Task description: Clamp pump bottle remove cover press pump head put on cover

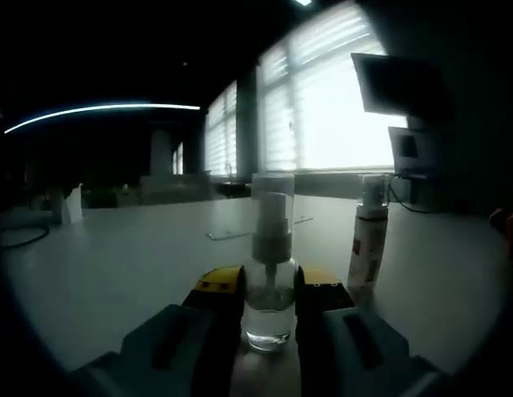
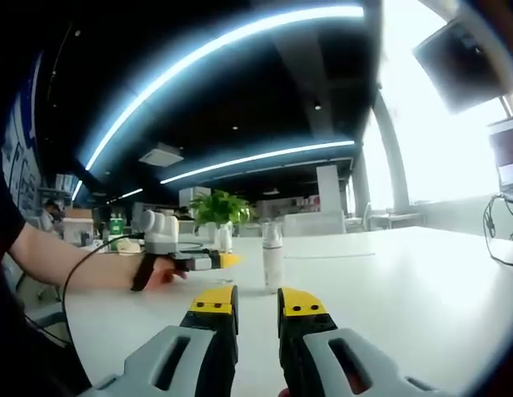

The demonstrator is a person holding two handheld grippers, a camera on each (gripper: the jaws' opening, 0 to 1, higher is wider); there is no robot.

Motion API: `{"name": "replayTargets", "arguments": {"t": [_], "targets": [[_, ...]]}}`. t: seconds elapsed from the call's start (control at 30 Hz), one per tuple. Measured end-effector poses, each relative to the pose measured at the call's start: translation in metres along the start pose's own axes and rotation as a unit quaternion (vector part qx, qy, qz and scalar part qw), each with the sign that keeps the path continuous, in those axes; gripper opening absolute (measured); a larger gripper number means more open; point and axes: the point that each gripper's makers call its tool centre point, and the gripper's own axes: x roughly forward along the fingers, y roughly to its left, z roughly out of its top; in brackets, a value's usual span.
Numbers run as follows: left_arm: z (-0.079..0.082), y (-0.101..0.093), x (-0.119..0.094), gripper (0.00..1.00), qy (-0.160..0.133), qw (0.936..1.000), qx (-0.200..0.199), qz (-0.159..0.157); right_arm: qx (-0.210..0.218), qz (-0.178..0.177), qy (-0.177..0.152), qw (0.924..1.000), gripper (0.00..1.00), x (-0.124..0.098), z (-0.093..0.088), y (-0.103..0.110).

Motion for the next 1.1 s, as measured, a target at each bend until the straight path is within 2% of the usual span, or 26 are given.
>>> {"name": "replayTargets", "arguments": {"t": [0.57, 0.7, 0.83, 1.1], "targets": [[0.001, 0.001, 0.0, 0.15, -0.001, 1.0, 0.0, 0.001, -0.001, 0.0, -0.001, 1.0, 0.14, 0.0, 0.0, 0.0], [0.0, -0.002, 0.002, 0.16, 0.0, 1.0, 0.003, -0.009, -0.002, -0.005, -0.004, 1.0, 0.14, 0.0, 0.001, -0.002], [0.002, -0.006, 0.0, 0.23, -0.002, 0.9998, 0.001, -0.021, -0.002, -0.005, -0.004, 1.0, 0.14, 0.0, 0.001, -0.002], [0.001, -0.01, -0.004, 0.23, 0.001, 0.9997, 0.003, -0.025, -0.002, -0.003, -0.002, 1.0, 0.14, 0.0, 0.001, -0.001]]}}
